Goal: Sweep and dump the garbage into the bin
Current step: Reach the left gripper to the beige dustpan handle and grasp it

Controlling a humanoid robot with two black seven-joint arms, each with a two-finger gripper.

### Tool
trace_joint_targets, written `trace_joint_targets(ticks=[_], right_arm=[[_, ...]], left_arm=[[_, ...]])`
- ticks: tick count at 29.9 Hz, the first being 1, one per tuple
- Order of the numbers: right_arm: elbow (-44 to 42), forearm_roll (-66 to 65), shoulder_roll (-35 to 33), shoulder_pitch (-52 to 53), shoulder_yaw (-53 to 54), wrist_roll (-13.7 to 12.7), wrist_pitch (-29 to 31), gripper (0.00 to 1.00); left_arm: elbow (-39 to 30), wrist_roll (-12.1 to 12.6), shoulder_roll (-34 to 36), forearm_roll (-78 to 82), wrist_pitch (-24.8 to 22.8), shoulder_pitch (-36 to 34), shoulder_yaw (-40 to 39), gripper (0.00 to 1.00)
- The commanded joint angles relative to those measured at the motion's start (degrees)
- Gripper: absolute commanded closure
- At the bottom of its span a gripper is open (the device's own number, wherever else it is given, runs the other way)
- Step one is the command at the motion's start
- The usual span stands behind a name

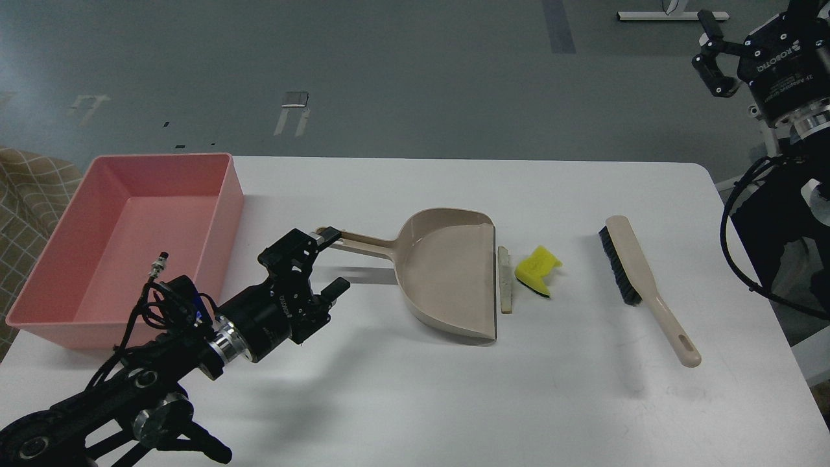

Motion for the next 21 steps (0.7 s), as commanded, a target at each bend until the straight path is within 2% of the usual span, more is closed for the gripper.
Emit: trace_joint_targets(ticks=[1, 8, 12, 21], right_arm=[[-0.2, 0.0, 0.0, -0.1, -0.1, 0.0, 0.0, 0.0], [-0.3, 0.0, -0.9, -0.2, 0.1, 0.0, 0.0, 0.0], [-0.3, 0.0, -1.4, -0.2, 0.1, 0.0, 0.0, 0.0], [-0.2, 0.0, -1.6, -0.5, 0.1, 0.0, 0.0, 0.0]], left_arm=[[5.2, 2.8, -4.9, 0.0, 2.1, -5.1, 3.0, 0.04], [13.4, 4.3, -7.8, -0.1, 4.2, -11.7, 9.2, 0.04], [15.5, 4.7, -10.0, -0.1, 5.1, -12.2, 9.3, 0.04], [18.6, 5.0, -9.7, -0.2, 5.4, -14.2, 9.3, 0.04]])
